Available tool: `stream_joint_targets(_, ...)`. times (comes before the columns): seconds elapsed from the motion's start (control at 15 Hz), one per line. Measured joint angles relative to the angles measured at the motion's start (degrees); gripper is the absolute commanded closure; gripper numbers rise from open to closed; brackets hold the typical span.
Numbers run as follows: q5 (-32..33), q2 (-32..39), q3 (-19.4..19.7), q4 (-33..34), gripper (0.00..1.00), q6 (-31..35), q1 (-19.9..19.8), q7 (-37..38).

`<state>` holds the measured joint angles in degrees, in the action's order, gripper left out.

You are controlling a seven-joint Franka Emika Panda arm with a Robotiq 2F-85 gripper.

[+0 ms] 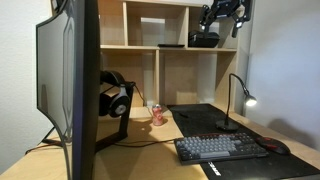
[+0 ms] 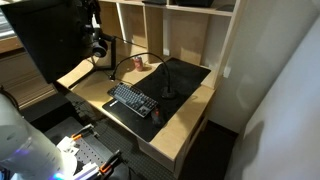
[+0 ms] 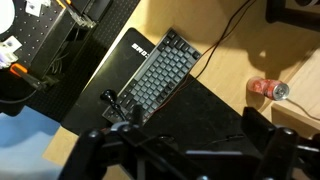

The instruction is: Move the desk lamp to the right

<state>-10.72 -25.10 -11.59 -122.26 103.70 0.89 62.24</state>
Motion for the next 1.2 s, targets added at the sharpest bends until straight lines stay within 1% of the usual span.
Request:
stream_joint_targets(0.13,0.43,0.00,0.00,0.01,0.00,0.01,0.02,-0.48)
stream_joint_targets(0.27,-0.03,0.03,0.25,0.02,0.00,-0.42,0.37,-3.25)
stream_joint_targets(0.33,-0.19,0.03,0.33,0.02,0.00,-0.50,0.46,-3.46)
stream_joint_targets(0.6,-0.74,-0.02,0.24,0.02,0.00,-0.40,0.48,1.51)
stream_joint_targets(1.2,-0.74,-0.02,0.25,0.02,0.00,-0.40,0.48,1.48)
